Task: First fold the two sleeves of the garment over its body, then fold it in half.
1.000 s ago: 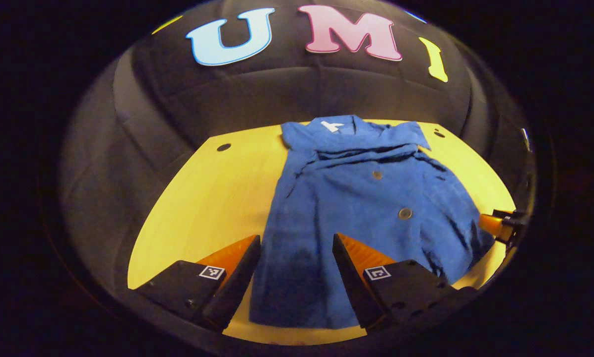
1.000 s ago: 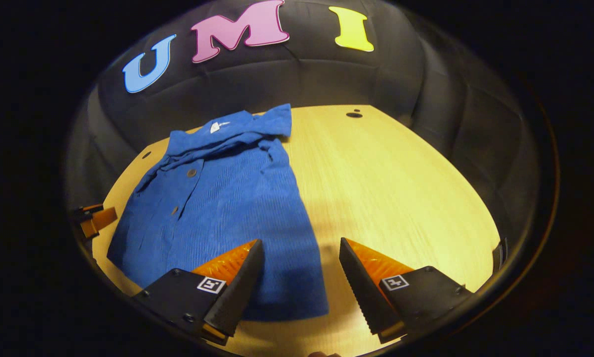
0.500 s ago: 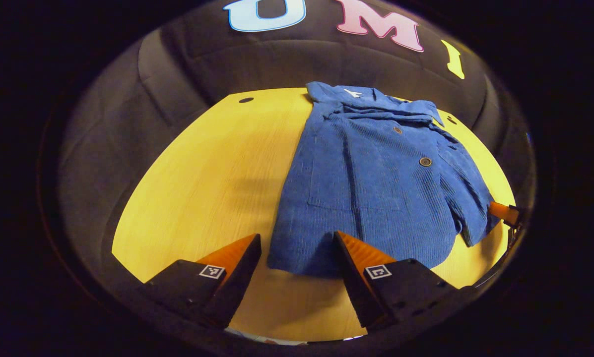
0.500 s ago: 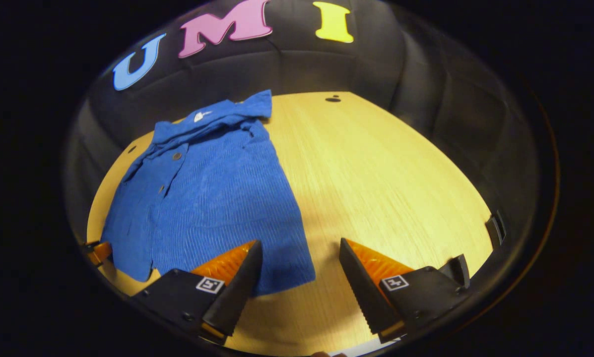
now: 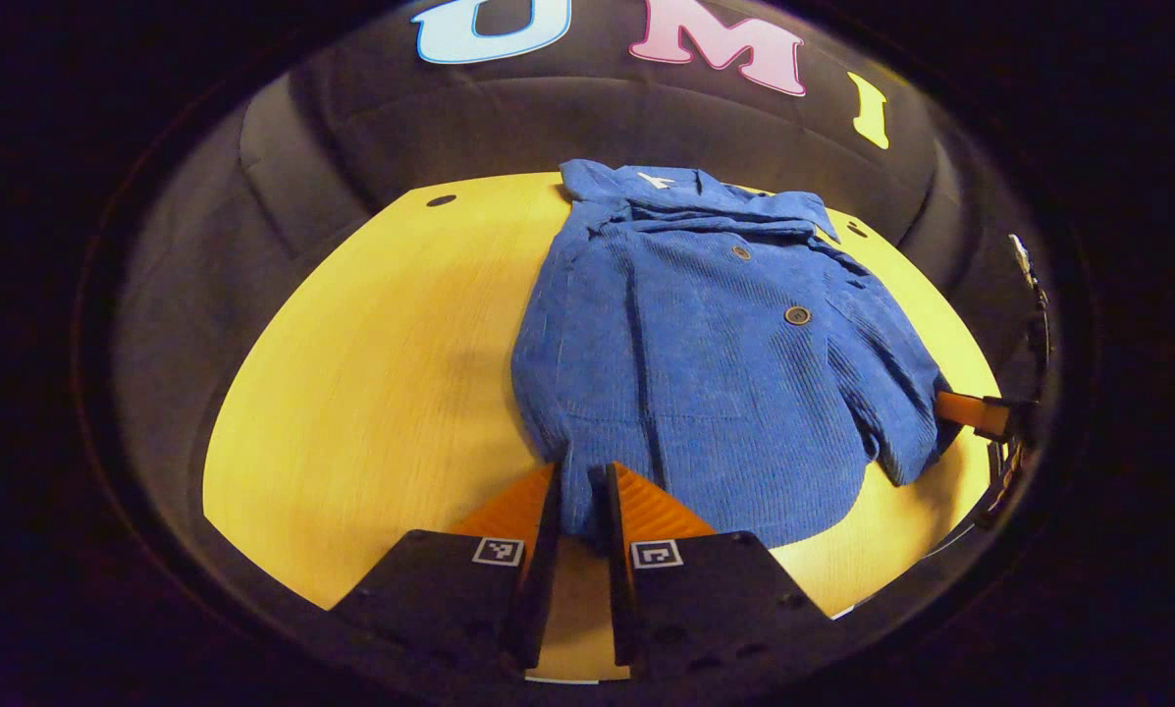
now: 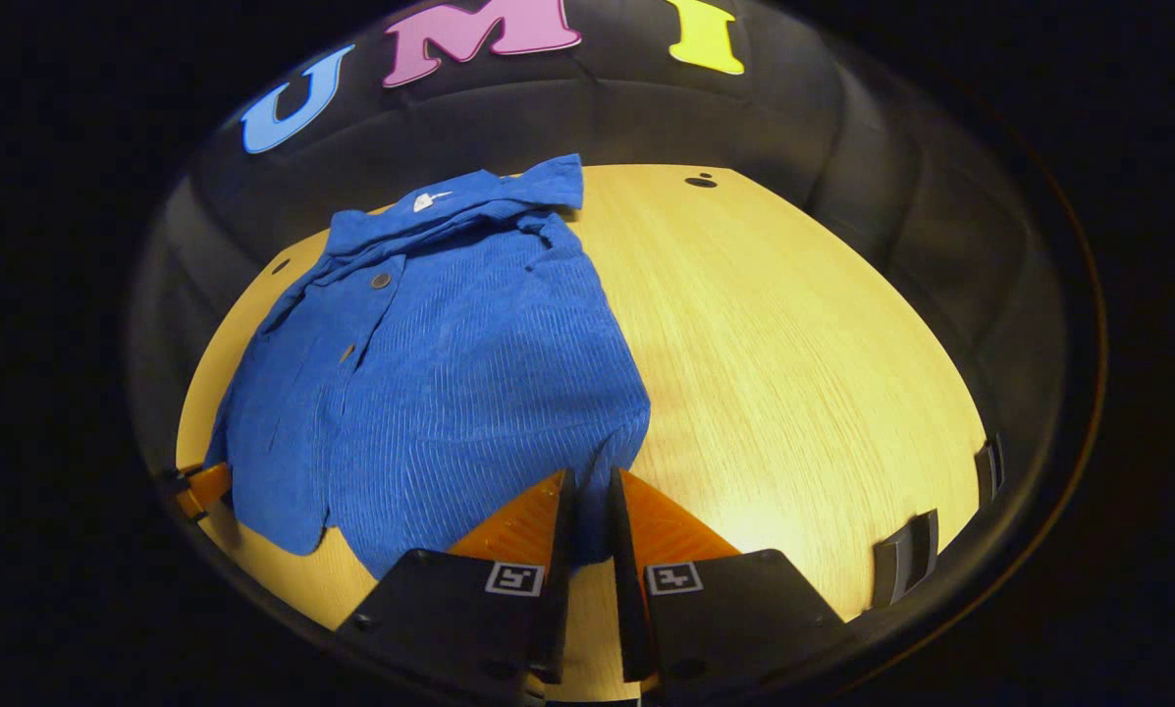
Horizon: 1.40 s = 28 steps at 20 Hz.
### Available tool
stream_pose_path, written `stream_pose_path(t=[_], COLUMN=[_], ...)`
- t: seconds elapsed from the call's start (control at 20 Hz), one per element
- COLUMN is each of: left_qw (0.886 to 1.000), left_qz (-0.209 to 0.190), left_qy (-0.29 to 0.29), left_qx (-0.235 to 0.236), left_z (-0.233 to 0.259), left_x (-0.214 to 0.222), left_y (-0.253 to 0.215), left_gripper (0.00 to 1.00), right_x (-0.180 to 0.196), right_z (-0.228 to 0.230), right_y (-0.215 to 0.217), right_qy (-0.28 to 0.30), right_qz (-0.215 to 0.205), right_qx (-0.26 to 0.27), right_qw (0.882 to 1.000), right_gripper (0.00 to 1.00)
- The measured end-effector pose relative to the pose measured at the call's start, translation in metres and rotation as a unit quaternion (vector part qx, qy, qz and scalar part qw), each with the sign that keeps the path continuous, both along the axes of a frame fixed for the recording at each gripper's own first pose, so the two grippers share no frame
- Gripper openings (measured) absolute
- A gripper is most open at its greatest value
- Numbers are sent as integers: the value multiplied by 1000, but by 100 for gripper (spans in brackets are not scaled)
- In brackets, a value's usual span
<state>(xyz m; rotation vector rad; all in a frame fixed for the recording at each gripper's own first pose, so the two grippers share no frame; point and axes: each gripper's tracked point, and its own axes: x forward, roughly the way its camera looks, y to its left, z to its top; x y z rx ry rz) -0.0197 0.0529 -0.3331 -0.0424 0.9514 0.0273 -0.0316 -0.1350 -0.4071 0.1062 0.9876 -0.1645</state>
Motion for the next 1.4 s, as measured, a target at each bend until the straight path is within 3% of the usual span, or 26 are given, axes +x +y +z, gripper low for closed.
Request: stream_pose_path(t=[0.05, 0.1, 0.15, 0.3, 0.6, 0.75, 0.9, 1.15, 1.4], left_qw=[1000, 999, 998, 994, 997, 996, 992, 984, 976], left_qz=[4, 9, 3, 13, 15, 3, 15, 1, -11], left_qy=[-2, -7, -8, -8, -18, -27, -64, -131, -195], left_qx=[-20, -40, -70, -113, -78, -88, -106, -120, -93], left_z=[2, 5, 5, 6, 24, 46, 72, 109, 140], left_x=[-3, -2, -3, 2, 8, 26, 64, 146, 225], left_y=[-5, -7, -15, -24, -12, -14, -12, -20, -10], left_gripper=[10, 9, 0, 0, 0, 0, 0, 0, 0], right_x=[-4, 4, 4, 4, 9, 23, 55, 129, 216], right_z=[-1, 3, 2, 2, 23, 39, 61, 96, 131], right_y=[4, 3, 7, 19, 24, 22, 24, 22, 14], right_qy=[3, -5, -8, -5, -12, -21, -52, -116, -186], right_qz=[4, -1, 11, 46, 46, 40, 33, 45, 57], right_qx=[7, 6, 9, 29, 37, 41, 50, 53, 52], right_qw=[1000, 1000, 1000, 998, 998, 998, 997, 991, 979], right_gripper=[24, 0, 3, 1, 1, 1, 0, 1, 1])
